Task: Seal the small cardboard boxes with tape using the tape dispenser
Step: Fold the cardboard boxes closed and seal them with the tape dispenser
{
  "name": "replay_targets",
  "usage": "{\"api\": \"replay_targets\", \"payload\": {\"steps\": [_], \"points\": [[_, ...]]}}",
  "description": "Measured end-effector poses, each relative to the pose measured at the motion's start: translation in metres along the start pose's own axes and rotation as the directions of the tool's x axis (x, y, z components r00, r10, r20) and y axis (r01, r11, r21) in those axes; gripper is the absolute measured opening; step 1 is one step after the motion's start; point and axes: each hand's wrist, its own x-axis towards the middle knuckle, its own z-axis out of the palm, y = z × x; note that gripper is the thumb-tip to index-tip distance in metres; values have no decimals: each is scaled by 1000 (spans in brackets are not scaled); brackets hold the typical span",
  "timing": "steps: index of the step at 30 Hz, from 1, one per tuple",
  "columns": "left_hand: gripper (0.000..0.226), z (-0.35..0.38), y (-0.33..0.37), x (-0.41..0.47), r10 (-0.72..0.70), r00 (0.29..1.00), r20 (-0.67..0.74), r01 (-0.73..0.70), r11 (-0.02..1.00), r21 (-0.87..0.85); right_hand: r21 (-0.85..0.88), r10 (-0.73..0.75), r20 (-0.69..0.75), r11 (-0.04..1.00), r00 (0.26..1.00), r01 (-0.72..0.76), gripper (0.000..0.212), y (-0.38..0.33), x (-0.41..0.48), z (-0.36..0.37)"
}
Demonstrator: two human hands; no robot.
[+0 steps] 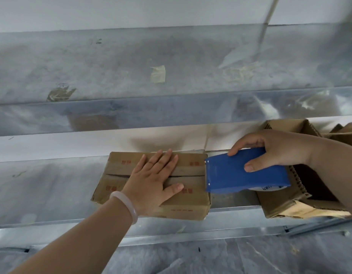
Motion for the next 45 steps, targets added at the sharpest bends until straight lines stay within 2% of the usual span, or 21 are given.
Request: {"api": "replay_targets", "payload": {"steps": [9,14,18,22,33,35,39,45], "points": [[86,-7,-53,-33,-118,993,23,118,993,0,121,-108,-34,986,994,112,35,-30,29,47],[80,-16,-22,-15,-264,959,-106,248,958,-140,140,-116,-24,983,993,118,35,-31,32,50],[63,-1,-10,2,-320,947,-25,318,946,-65,138,-103,-9,985,995,103,35,-27,30,51],[60,0,-14,2,-302,953,-3,302,952,-51,141,-84,25,987,996,80,38,-26,28,44],[59,-3,-13,3,-313,950,1,313,948,-63,20,32,74,999,997,-34,46,-12,3,13],[59,-2,-13,3,-314,949,2,314,948,-61,-5,47,70,999,996,-47,41,-15,3,14],[59,-2,-13,3,-314,949,2,314,948,-54,-117,39,31,993,999,-35,30,-27,13,35],[61,-1,-12,2,-311,950,-7,311,950,-30,-229,1,-102,973,995,-24,32,-44,26,68]]}}
